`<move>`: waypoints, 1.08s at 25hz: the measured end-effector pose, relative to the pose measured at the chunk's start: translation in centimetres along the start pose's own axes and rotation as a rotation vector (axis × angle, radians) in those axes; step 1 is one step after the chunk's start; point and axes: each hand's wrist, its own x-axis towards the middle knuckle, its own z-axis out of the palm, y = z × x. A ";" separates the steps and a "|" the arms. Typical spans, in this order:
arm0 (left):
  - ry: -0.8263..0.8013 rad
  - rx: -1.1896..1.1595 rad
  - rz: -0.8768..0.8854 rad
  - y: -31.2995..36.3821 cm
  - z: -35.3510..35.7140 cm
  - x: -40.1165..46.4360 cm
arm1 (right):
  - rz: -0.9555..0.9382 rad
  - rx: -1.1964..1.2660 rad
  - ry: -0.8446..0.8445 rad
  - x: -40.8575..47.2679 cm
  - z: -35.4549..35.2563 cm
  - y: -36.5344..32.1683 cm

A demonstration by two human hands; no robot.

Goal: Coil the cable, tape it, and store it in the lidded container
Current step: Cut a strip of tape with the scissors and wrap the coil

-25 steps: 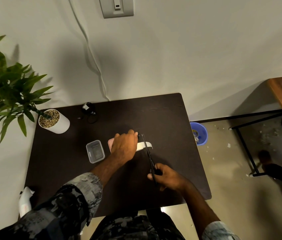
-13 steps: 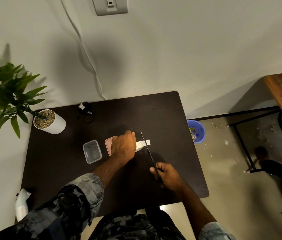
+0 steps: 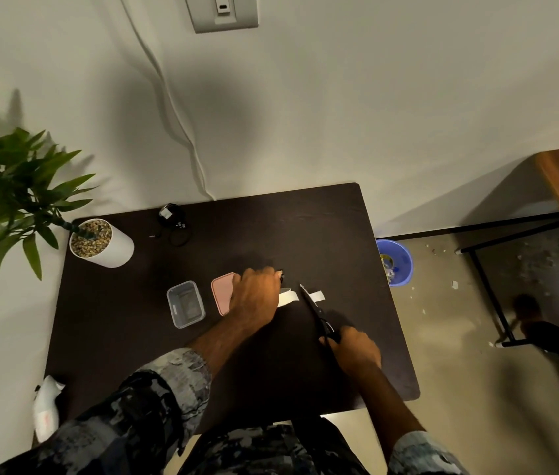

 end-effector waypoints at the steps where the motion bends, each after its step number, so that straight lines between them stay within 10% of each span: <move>1: 0.009 -0.047 -0.013 0.3 0.0 0.1 | 0.043 -0.030 0.012 0.0 -0.1 -0.3; 24: -0.070 -0.409 -0.091 -1.3 0.2 0.8 | 0.268 -0.065 -0.280 3.1 -2.1 -0.4; 27: -0.084 -0.400 -0.081 -1.5 0.2 1.0 | 0.210 -0.211 -0.059 2.8 -2.3 0.4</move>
